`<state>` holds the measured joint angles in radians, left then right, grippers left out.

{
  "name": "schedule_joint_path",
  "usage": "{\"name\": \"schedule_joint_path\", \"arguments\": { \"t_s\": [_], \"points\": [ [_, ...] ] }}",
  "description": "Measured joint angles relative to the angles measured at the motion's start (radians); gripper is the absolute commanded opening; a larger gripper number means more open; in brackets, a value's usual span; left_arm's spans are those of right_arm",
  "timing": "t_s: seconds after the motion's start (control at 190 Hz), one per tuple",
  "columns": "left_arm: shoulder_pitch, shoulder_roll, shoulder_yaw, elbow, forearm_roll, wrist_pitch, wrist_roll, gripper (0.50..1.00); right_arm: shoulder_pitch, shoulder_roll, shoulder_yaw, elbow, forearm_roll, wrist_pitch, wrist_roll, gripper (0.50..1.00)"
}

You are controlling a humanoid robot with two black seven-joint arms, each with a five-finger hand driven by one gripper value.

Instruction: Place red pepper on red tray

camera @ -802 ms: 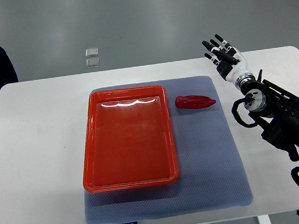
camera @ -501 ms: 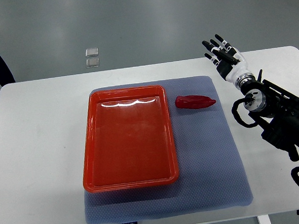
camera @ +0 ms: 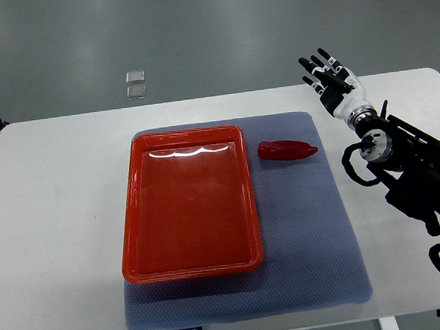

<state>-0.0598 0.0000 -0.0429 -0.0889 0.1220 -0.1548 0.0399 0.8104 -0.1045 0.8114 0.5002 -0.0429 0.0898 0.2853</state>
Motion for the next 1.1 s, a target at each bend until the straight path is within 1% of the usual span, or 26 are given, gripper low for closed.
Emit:
{"name": "schedule_joint_path", "arguments": {
  "t_s": [0.327,0.612,0.776,0.887,1.098],
  "points": [
    [0.000,0.000,-0.001,-0.002,0.000,0.000,0.000,1.000,0.021,-0.010,-0.005,0.006,-0.006,0.012,-0.011,0.911],
    [0.000,0.000,-0.002,-0.002,0.000,0.000,0.000,1.000,0.024,-0.056,-0.023,0.029,-0.046,0.010,-0.012,0.911],
    [0.000,0.000,-0.002,-0.002,0.000,0.000,0.000,1.000,0.032,-0.092,-0.024,0.052,-0.188,0.014,-0.010,0.911],
    [0.000,0.000,-0.002,-0.002,0.000,0.000,0.000,1.000,0.041,-0.125,-0.038,0.089,-0.320,0.024,-0.010,0.909],
    [0.000,0.000,-0.002,-0.002,0.000,0.000,0.000,1.000,0.085,-0.237,-0.159,0.192,-0.544,0.092,-0.008,0.911]
  ]
}}
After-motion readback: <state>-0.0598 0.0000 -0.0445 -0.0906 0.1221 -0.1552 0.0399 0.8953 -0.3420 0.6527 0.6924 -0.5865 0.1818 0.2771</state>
